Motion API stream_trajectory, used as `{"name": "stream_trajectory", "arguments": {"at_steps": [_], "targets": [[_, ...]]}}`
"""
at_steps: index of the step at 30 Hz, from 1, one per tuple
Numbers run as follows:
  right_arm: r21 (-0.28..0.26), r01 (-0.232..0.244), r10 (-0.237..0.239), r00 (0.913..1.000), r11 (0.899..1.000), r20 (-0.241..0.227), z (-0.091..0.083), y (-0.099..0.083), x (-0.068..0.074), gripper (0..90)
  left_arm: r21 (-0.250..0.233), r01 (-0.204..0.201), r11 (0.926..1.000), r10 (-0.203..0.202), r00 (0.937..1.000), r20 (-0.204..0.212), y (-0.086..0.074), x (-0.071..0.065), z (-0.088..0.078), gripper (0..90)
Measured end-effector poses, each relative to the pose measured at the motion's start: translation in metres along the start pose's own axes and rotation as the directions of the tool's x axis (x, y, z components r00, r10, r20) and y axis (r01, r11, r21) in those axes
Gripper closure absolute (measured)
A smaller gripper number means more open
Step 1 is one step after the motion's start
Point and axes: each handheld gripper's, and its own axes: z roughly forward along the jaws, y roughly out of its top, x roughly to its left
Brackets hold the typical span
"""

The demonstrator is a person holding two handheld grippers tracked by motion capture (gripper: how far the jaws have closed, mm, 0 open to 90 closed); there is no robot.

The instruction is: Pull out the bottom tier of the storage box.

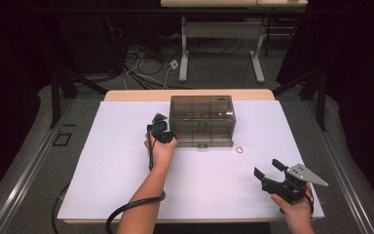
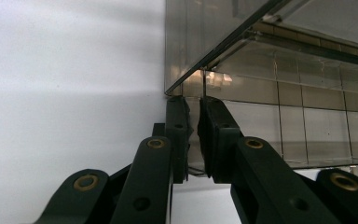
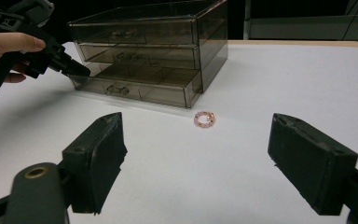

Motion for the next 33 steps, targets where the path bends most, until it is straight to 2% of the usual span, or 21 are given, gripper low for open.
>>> {"name": "stream_trajectory", "arguments": {"at_steps": [16,33], "targets": [[-0.002,0.004,-0.004,1.0000,1.000,0.001,-0.0002,0.0003,-0.0004,18.3,-0.014,-0.004,0.9999,0.004,1.0000,-0.008,-0.0021,-0.0013,-0.0004,81.9],[0.002,-0.005,0.005,1.0000,1.000,0.001,0.0001,0.0001,0.0003,18.3,-0.003,-0.009,1.0000,0.009,1.0000,0.001,-0.0045,-0.0003,-0.0030,81.9]]}}
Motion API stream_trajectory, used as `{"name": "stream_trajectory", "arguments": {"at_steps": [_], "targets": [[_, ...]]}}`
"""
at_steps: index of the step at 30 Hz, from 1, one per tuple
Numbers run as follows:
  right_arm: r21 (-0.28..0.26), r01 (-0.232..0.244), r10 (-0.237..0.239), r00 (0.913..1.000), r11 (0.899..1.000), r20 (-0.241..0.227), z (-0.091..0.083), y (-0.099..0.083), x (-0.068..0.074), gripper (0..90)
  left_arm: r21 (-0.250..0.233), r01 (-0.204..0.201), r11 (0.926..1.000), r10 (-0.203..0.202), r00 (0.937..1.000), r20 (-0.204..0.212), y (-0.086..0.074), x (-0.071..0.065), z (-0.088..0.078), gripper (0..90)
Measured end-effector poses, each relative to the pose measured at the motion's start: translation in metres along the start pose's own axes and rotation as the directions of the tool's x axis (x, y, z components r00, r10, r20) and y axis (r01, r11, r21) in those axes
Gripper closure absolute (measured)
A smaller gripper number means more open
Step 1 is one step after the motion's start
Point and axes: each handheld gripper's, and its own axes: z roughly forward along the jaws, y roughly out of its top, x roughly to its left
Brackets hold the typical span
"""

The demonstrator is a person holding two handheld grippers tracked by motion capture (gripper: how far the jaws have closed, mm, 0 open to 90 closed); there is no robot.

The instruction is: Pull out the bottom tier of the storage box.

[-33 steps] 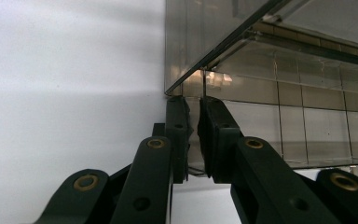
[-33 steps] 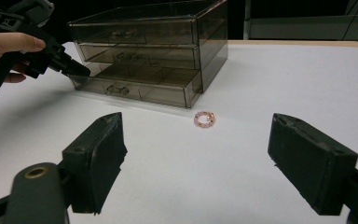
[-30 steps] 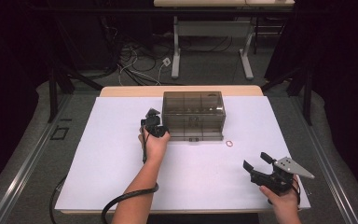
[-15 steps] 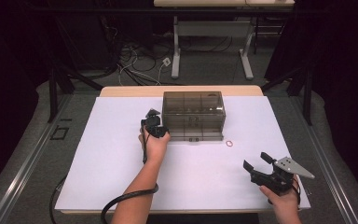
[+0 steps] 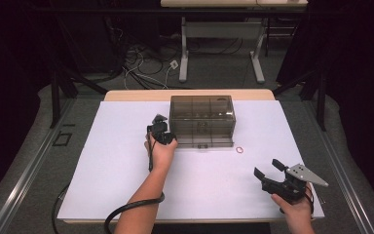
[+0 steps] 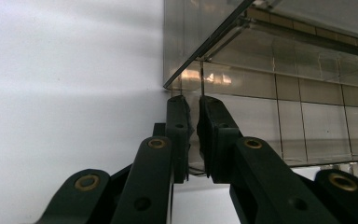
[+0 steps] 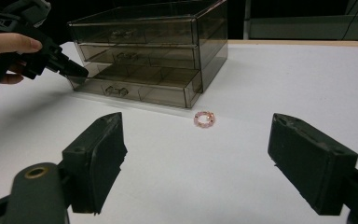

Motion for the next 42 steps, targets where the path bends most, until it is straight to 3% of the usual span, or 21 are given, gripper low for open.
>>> {"name": "stream_trajectory", "arguments": {"at_steps": [42], "targets": [[-0.001,0.003,-0.003,1.0000,1.000,-0.002,0.000,0.000,0.000,18.2,0.027,-0.006,0.9996,0.006,0.9999,0.010,-0.011,0.001,-0.009,82.0]]}}
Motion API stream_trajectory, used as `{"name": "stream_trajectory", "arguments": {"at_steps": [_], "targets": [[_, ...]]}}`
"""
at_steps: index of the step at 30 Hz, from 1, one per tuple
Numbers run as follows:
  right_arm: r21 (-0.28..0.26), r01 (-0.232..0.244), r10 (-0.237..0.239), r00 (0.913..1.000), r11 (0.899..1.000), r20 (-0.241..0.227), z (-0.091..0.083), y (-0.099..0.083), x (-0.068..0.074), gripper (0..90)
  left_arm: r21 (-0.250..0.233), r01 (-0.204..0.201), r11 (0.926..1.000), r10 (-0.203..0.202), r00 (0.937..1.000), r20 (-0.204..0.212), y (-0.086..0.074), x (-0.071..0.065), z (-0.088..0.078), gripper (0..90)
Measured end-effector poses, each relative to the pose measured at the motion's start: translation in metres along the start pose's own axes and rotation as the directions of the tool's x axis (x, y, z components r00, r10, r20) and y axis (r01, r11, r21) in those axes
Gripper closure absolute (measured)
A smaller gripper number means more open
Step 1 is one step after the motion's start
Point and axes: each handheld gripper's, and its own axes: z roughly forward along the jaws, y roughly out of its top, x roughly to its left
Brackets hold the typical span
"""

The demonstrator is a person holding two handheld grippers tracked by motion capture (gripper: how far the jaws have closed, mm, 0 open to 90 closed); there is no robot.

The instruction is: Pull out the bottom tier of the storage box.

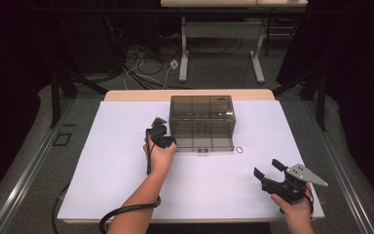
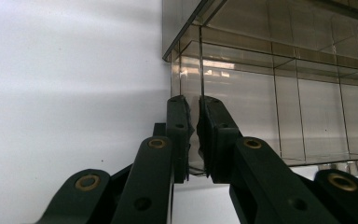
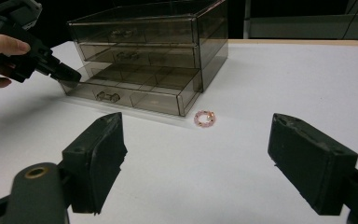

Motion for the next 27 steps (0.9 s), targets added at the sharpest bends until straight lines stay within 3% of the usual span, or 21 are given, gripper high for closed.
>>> {"name": "stream_trajectory", "arguments": {"at_steps": [27], "targets": [[0.009,-0.002,0.002,1.0000,1.000,-0.001,-0.0002,0.0001,-0.0002,18.3,0.003,-0.006,1.0000,0.006,0.9999,0.012,-0.0058,0.0012,-0.0030,81.9]]}}
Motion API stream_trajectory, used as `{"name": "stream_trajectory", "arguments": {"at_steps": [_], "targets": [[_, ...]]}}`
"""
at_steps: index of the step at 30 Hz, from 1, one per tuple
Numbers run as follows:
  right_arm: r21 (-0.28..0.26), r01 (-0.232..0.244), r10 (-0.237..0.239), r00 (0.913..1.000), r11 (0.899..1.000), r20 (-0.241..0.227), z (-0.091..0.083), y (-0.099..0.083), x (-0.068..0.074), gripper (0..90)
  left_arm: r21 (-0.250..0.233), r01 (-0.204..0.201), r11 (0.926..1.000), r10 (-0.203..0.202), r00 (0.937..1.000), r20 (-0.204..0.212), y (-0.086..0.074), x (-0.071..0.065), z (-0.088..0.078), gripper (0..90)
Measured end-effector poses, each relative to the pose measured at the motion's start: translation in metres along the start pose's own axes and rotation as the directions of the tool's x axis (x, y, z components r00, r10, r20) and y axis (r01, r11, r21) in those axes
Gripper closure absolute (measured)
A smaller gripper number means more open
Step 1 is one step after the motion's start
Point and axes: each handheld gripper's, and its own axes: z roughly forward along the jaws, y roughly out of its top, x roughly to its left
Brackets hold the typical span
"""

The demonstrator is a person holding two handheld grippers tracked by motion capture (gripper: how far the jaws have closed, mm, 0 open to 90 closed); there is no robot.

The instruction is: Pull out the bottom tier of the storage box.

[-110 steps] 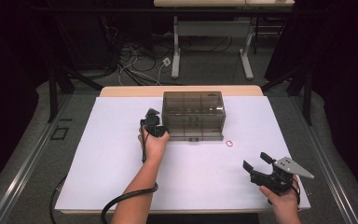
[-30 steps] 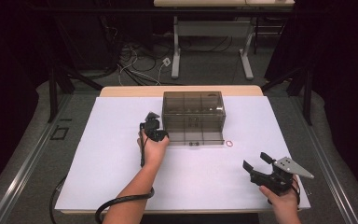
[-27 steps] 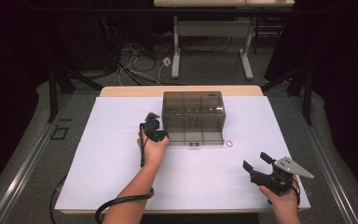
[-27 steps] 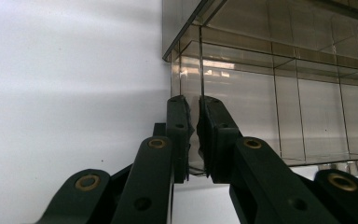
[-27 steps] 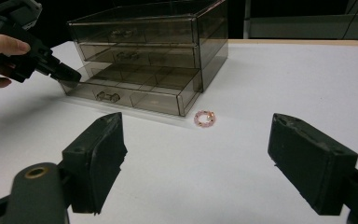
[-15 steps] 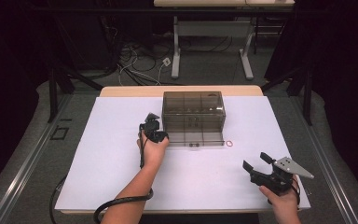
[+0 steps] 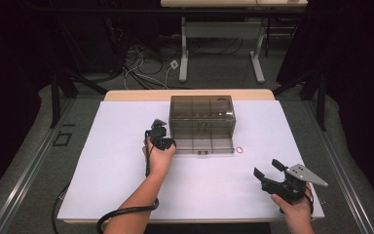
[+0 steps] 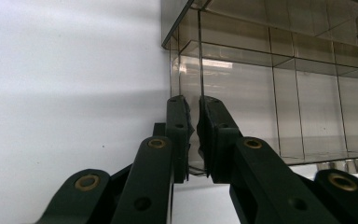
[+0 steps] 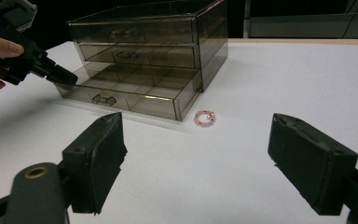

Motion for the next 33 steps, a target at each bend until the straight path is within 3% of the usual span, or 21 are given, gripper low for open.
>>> {"name": "stream_trajectory", "arguments": {"at_steps": [17,33], "targets": [[-0.007,-0.004,0.004,1.0000,1.000,0.002,0.0006,-0.0006,-0.0003,18.3,0.009,-0.008,0.9999,0.008,1.0000,0.005,-0.0026,0.0007,-0.0017,81.7],[-0.006,-0.008,0.008,1.0000,1.000,0.002,0.0010,-0.0009,-0.0007,18.3,0.009,0.022,0.9997,-0.022,0.9992,0.032,-0.0033,0.0052,-0.0003,79.8]]}}
